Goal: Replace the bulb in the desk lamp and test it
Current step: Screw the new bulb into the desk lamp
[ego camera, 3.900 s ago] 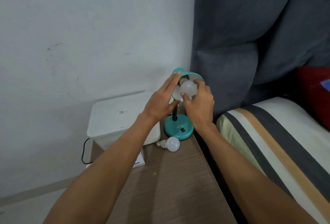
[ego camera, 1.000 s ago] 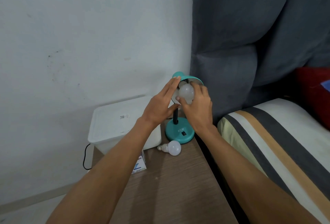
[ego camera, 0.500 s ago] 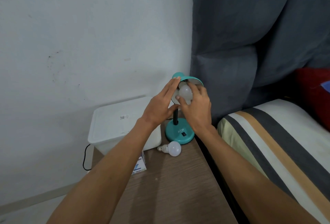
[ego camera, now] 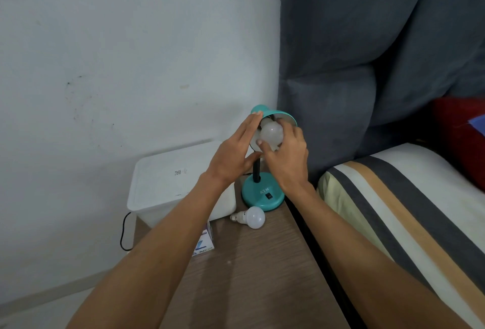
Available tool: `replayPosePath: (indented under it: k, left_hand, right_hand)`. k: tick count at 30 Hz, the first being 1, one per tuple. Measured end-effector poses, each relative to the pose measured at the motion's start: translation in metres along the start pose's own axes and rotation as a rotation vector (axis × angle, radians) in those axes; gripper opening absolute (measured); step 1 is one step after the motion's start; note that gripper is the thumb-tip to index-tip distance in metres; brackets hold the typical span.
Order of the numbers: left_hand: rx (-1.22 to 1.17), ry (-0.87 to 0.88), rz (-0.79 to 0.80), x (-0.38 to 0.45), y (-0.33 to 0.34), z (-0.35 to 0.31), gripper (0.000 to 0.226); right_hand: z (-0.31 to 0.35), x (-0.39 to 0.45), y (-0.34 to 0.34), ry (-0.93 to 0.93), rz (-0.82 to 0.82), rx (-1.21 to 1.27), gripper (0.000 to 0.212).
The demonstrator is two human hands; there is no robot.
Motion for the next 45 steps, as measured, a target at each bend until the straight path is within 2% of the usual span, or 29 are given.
replayPosePath:
  k: [5,9,13,15,18,19,25,29,33,38,45]
  left_hand:
    - [0.016,0.008,0.016,0.0004,-0.0001,-0.0003,0.091]
    - [0.008,0.014,0.017,0.0005,0.0005,-0.0016,0.092]
    - [0.005,0.002,0.006,-0.0002,0.0009,-0.0011,0.089]
    - [0.004,0.005,0.007,-0.0001,0.0007,-0.0008,0.09]
    - [0.01,0.005,0.009,0.0003,-0.0001,-0.001,0.091]
    - [0.011,0.009,0.009,0.0006,-0.0003,-0.0012,0.091]
    - [0.014,0.011,0.01,-0.0003,-0.0015,-0.0012,0.089]
    - [0.014,0.012,0.015,-0.0007,-0.0007,-0.0021,0.09]
    - [0.012,0.01,0.018,-0.0001,0.0002,-0.0015,0.092]
    - [0.002,0.005,0.016,0.0002,0.0004,-0.0023,0.088]
    - [-0.001,-0.003,0.03,-0.0002,0.0001,-0.0029,0.092]
  right_hand:
    - [-0.0057,0.0055,-0.0016,0.162,-0.006,0.013,0.054]
    - [0.0016,0.0019,-0.0057,-0.004,-0.065,-0.036,0.05]
    - [0.0012,0.0019,0.0005,-0.112,0.009,-0.089,0.054]
    - [-0.001,0.0045,0.0006,-0.053,0.008,-0.058,0.053]
    - [-0.0026,0.0094,-0.0014,0.132,0.006,0.006,0.054]
    - [-0.0019,0.0096,-0.0019,0.136,0.005,0.0,0.055]
    - [0.0012,0.0044,-0.0019,-0.115,0.053,-0.128,0.066]
    - [-0.0011,0.0063,-0.0008,-0.058,0.048,-0.05,0.057]
    - [0.0012,0.0087,-0.0035,0.012,0.036,-0.017,0.057]
    - [0.0007,0.005,-0.0039,-0.073,0.063,-0.101,0.069]
    - [0.0023,0.0048,-0.0023,-0.093,0.079,-0.079,0.061]
Point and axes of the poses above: each hand's wrist, its own x-axis towards the middle knuckle, its own y-axis out of the palm, z = x × y, the point moved 3 cm from there along x, towards the middle knuckle, and after that the axes turned 9 degrees about y, right-handed, at the moved point
